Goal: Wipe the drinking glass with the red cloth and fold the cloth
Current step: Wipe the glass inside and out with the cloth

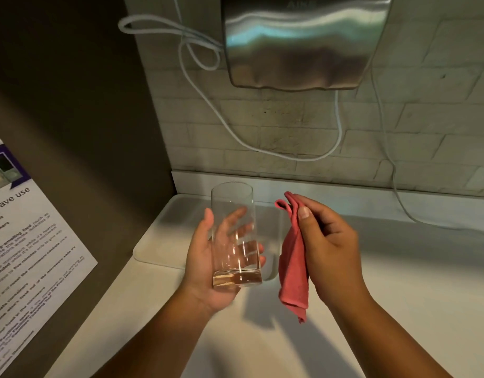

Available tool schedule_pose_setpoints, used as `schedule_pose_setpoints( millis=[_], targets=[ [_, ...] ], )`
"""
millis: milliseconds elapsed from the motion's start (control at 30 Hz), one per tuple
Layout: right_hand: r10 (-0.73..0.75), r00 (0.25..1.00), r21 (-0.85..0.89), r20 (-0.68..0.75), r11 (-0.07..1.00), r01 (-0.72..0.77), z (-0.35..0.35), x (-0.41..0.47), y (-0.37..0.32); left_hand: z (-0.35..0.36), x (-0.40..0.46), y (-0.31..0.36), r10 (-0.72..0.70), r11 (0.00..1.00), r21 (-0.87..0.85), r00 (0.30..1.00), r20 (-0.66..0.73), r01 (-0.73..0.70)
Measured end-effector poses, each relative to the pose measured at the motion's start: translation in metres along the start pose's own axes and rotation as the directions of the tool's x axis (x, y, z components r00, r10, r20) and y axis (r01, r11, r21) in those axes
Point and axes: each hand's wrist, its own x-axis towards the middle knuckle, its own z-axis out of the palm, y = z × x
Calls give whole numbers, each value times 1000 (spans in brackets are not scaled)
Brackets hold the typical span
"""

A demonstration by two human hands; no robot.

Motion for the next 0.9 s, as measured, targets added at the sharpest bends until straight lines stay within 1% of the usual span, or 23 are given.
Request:
schedule_pose_setpoints(
  millis=[67,133,267,333,400,433,500,567,633,700,767,833,900],
  targets=[
    [-13,1000,-16,12,1000,13,0,-1,-1,2,3,-6,38,999,30,997,-62,-36],
    [-26,999,-28,21,999,27,0,-2,-2,2,6,-7,98,991,105,989,-113,-86],
    [-111,993,-94,39,989,114,3,-7,-7,-2,9,-5,139,968,221,987,-85,-118],
    [-146,988,-120,50,981,151,5,-11,-9,-2,10,-5,143,964,239,986,-90,-117],
    [-208,976,-189,61,958,216,8,-15,-12,-1,11,-5,153,962,243,982,-107,-123],
    [-256,964,-244,70,933,266,10,-18,-14,0,11,-5,159,962,242,981,-115,-127],
    [-376,919,-365,114,845,391,13,-25,-17,1,12,-6,168,959,248,978,-121,-135],
    [-450,867,-463,215,734,496,18,-35,-18,2,13,-7,157,956,268,980,-123,-119],
    [-419,839,-566,348,619,544,26,-47,-18,4,12,-7,126,951,298,982,-140,-80],
    [-363,832,-647,419,524,554,32,-56,-18,4,10,-9,107,943,328,986,-128,-60],
    [-342,849,-689,403,497,528,36,-54,-20,2,8,-12,90,945,324,991,-100,-53],
    [-365,851,-708,379,478,520,39,-46,-23,3,3,-14,42,948,319,997,-69,-18],
    [-381,858,-705,345,499,505,42,-36,-25,2,2,-19,24,949,314,998,-64,-2]
  ],
)
